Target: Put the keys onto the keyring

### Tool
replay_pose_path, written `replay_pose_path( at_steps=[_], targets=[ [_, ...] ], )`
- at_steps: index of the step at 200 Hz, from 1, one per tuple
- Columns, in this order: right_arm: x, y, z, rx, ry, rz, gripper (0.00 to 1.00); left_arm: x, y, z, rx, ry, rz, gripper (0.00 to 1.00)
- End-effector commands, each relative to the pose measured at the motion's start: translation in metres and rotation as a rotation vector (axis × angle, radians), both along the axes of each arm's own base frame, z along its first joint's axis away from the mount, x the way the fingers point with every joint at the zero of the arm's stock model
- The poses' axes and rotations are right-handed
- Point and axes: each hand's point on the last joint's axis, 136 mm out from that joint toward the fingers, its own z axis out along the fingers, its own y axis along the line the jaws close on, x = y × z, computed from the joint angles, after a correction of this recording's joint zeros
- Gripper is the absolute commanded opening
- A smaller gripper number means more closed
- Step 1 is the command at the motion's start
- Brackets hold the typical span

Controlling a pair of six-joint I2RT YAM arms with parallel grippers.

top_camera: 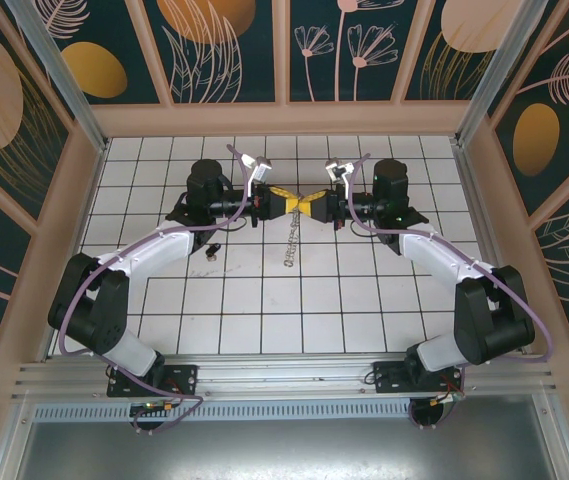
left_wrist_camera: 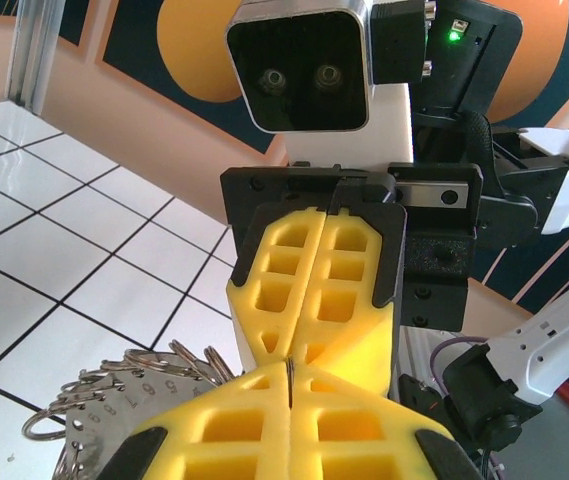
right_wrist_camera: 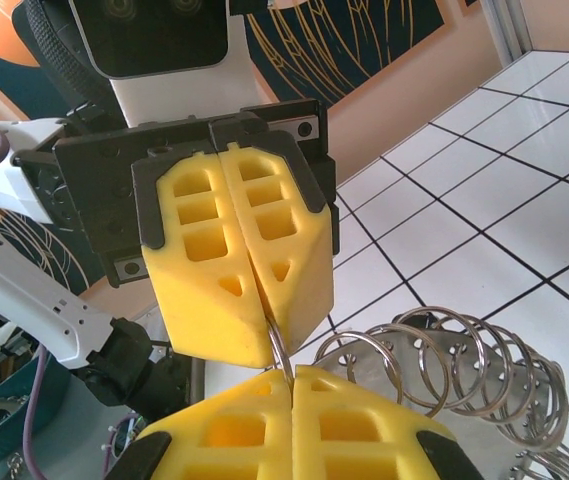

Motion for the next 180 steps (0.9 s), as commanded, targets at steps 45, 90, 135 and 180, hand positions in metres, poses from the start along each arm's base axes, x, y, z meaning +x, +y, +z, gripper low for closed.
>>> replay_pose_path(
  at_steps=[45, 90, 135, 180],
  targets=[
    [0.018, -0.051, 0.042, 0.075, -0.073, -0.268, 0.45, 0.0, 0.003, 0.014, 0.051, -0.09, 0.023, 0.0],
    [0.011, -0.06, 0.043, 0.109, -0.041, -0.334, 0.46, -0.001, 0.003, 0.024, 0.102, -0.138, 0.007, 0.0],
    [0.003, -0.053, 0.043, 0.128, -0.067, -0.281, 0.42, -0.005, 0.002, 0.036, 0.105, -0.164, -0.031, 0.0],
    [-0.008, -0.041, 0.051, 0.152, -0.096, -0.219, 0.41, -0.012, 0.001, 0.055, 0.072, -0.189, -0.071, 0.0]
  ],
)
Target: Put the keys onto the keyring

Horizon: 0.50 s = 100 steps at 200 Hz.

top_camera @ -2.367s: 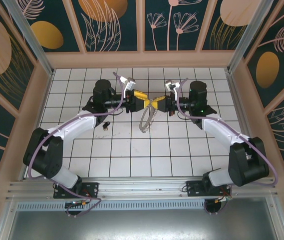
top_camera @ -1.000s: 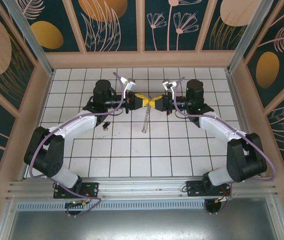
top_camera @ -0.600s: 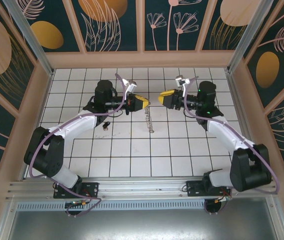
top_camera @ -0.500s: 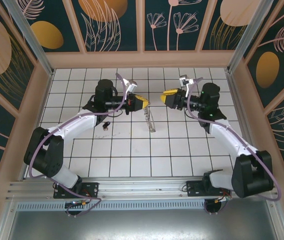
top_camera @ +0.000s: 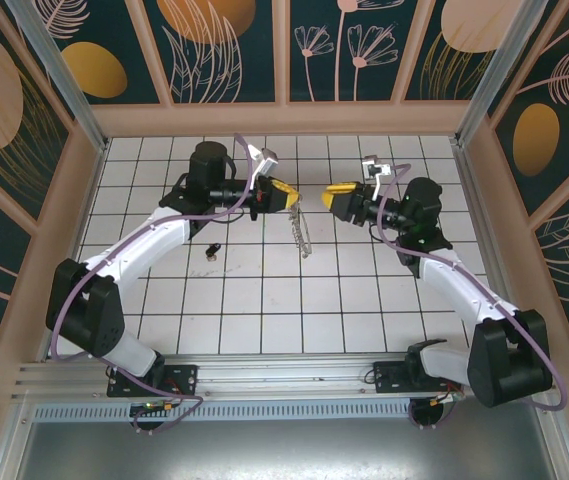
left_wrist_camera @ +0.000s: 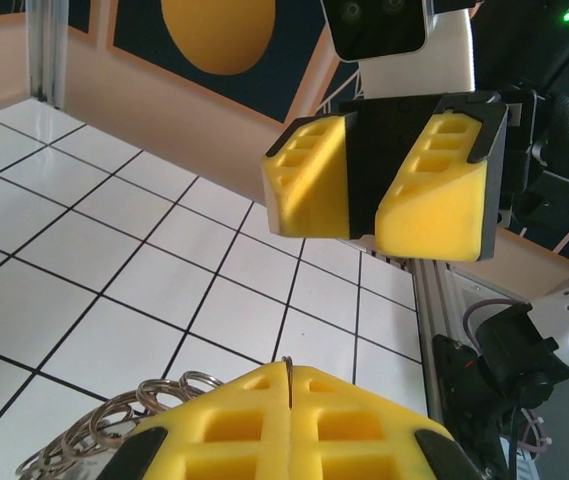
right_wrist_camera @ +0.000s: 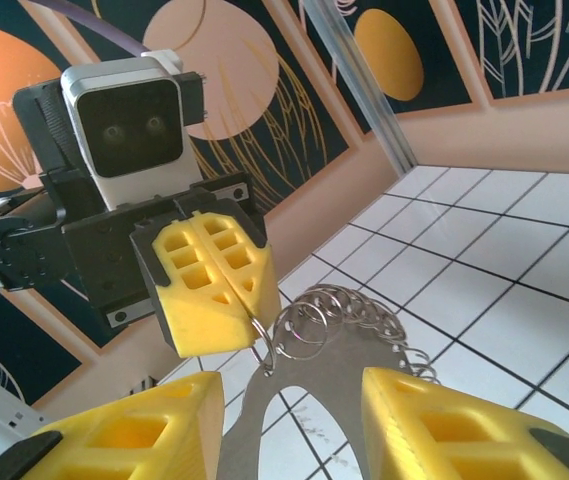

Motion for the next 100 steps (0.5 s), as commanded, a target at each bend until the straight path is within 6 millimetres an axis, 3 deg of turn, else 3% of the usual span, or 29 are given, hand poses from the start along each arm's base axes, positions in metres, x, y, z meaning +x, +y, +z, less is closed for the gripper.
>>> replay_pose_path(
  at_steps=[1, 57, 100],
  targets=[
    [-0.012, 0.009, 0.013, 0.027, -0.065, 0.061, 0.41, -0.015, 0.001, 0.037, -0.052, -0.084, -0.064, 0.0],
    [-0.023, 0.018, 0.012, 0.006, -0.102, 0.141, 0.41, -0.024, 0.0, 0.053, -0.075, -0.102, -0.121, 0.0],
    [-0.024, 0.026, 0.014, -0.003, -0.118, 0.179, 0.38, -0.024, -0.002, 0.051, -0.075, -0.089, -0.139, 0.0]
  ],
)
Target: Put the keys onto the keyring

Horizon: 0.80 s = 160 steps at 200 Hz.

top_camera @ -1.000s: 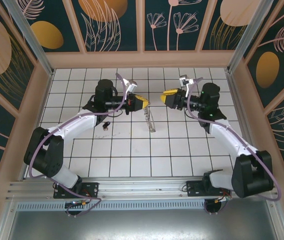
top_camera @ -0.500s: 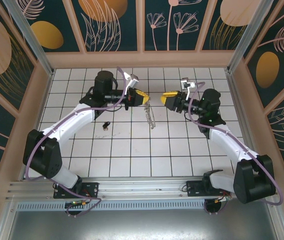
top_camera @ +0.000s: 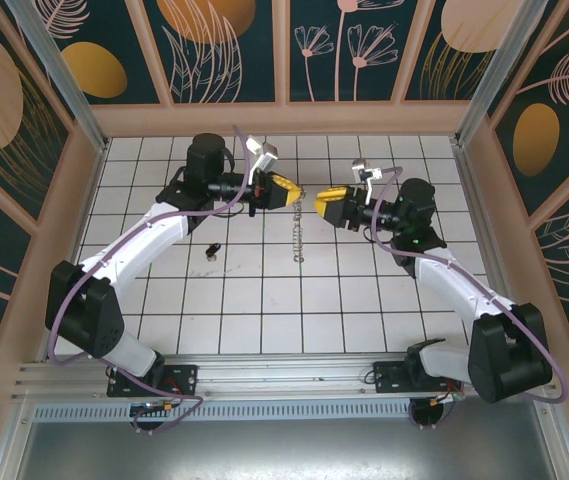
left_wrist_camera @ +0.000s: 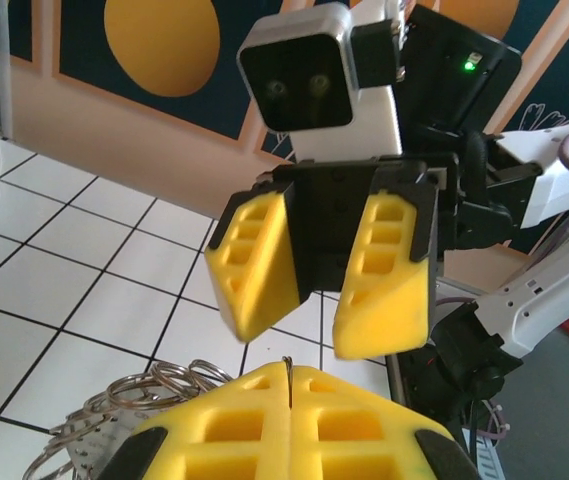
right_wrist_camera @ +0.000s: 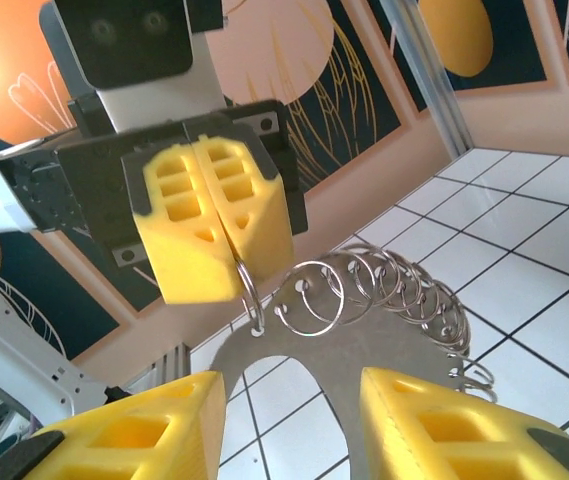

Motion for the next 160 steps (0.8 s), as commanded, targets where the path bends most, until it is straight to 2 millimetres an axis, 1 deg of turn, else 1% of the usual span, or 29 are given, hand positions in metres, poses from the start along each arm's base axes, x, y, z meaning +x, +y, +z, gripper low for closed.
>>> replay_pose_path(
  at_steps=[1, 28, 74, 129, 160],
  targets=[
    [-0.006, 0.008, 0.018, 0.008, -0.097, 0.06, 0.38, -0.012, 0.001, 0.024, -0.036, -0.059, -0.052, 0.0],
    [-0.002, 0.013, 0.019, 0.006, -0.095, 0.072, 0.34, -0.011, 0.0, 0.021, -0.034, -0.052, -0.056, 0.0],
    [0.002, 0.015, 0.02, 0.006, -0.096, 0.07, 0.32, -0.011, 0.0, 0.017, -0.03, -0.043, -0.061, 0.0],
    [0.002, 0.017, 0.027, 0.013, -0.112, 0.073, 0.25, -0.011, -0.001, 0.014, -0.028, -0.034, -0.068, 0.0],
    [0.0, 0.017, 0.031, 0.017, -0.122, 0.073, 0.24, -0.01, -0.001, 0.011, -0.026, -0.03, -0.07, 0.0]
  ],
)
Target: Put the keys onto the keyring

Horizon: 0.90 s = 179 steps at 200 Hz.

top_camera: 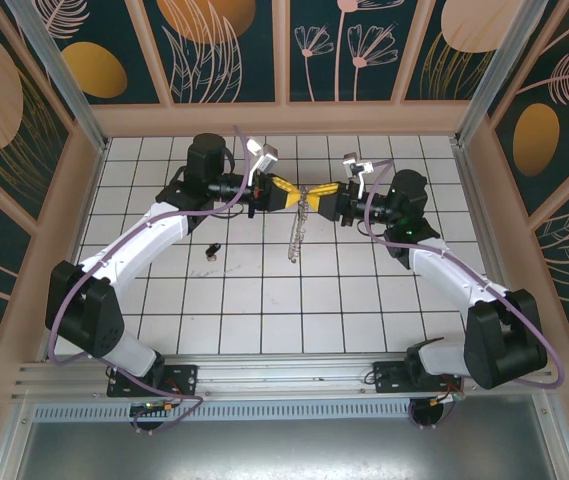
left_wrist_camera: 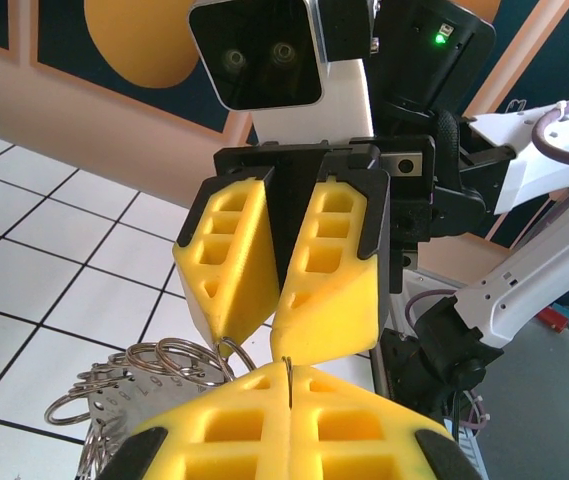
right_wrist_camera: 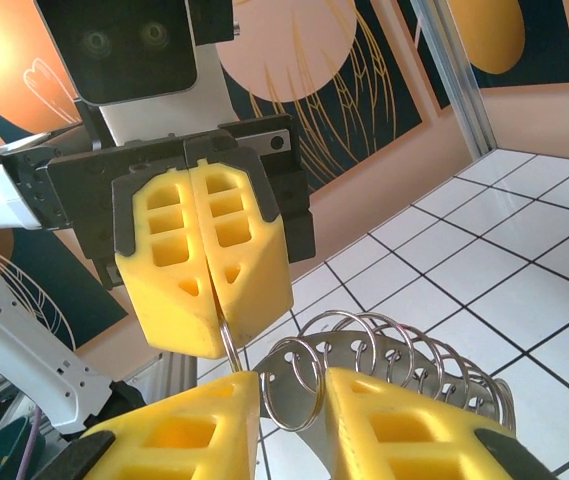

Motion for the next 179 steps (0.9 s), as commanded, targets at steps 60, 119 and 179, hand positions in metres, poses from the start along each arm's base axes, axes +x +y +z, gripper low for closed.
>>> replay_pose_path(
  at_steps=[60, 119, 179],
  targets=[
    [-0.005, 0.001, 0.021, 0.006, -0.095, 0.005, 0.28, -0.004, -0.002, 0.009, -0.023, -0.044, -0.043, 0.0],
    [-0.007, -0.011, 0.025, 0.004, -0.105, -0.042, 0.36, -0.005, -0.002, 0.011, -0.024, -0.048, -0.044, 0.0],
    [-0.011, 0.001, 0.031, 0.015, -0.109, 0.019, 0.3, -0.005, -0.002, 0.011, -0.024, -0.046, -0.046, 0.0]
  ],
)
